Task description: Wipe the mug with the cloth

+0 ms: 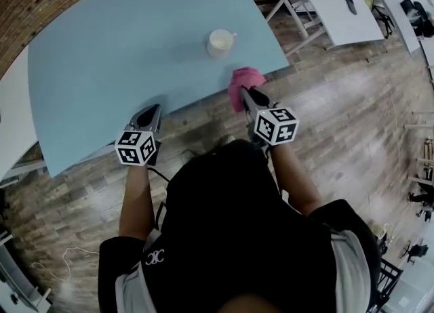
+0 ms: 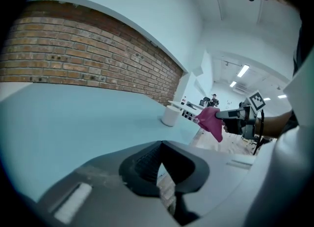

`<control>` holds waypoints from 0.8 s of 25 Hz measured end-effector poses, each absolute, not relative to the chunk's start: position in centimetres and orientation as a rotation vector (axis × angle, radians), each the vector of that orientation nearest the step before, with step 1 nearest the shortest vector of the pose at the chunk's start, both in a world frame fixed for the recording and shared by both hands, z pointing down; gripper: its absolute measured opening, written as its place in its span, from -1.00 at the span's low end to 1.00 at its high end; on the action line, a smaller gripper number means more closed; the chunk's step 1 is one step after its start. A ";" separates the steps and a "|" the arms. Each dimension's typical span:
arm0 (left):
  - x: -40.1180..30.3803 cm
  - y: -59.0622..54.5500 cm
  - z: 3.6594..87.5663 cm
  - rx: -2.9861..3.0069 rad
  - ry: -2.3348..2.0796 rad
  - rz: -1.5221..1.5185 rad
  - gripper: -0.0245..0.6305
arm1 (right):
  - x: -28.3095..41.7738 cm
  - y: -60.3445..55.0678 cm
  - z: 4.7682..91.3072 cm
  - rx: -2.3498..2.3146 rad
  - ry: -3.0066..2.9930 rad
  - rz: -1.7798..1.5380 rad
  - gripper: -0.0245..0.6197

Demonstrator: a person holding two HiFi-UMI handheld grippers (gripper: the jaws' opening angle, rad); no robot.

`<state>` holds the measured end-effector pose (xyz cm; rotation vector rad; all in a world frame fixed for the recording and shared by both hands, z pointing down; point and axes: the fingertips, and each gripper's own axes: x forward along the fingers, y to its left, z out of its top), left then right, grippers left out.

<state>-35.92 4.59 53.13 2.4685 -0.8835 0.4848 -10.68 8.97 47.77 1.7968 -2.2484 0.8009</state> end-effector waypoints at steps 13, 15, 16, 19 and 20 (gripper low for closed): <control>-31.3 8.8 51.8 2.497 -0.907 0.466 -0.92 | -10.7 15.4 48.8 1.641 -2.295 0.810 -0.81; -31.9 9.0 52.1 2.470 -0.929 0.449 -0.92 | -10.6 15.4 49.0 1.621 -2.298 0.803 -0.81; -32.3 9.2 52.2 2.444 -0.942 0.420 -0.92 | -10.6 15.5 49.1 1.608 -2.303 0.804 -0.81; -32.9 9.8 52.5 2.372 -0.986 0.344 -0.92 | -10.6 16.2 49.3 1.557 -2.318 0.800 -0.81; -32.9 10.0 52.6 2.359 -0.999 0.337 -0.92 | -10.6 16.4 49.3 1.539 -2.320 0.794 -0.81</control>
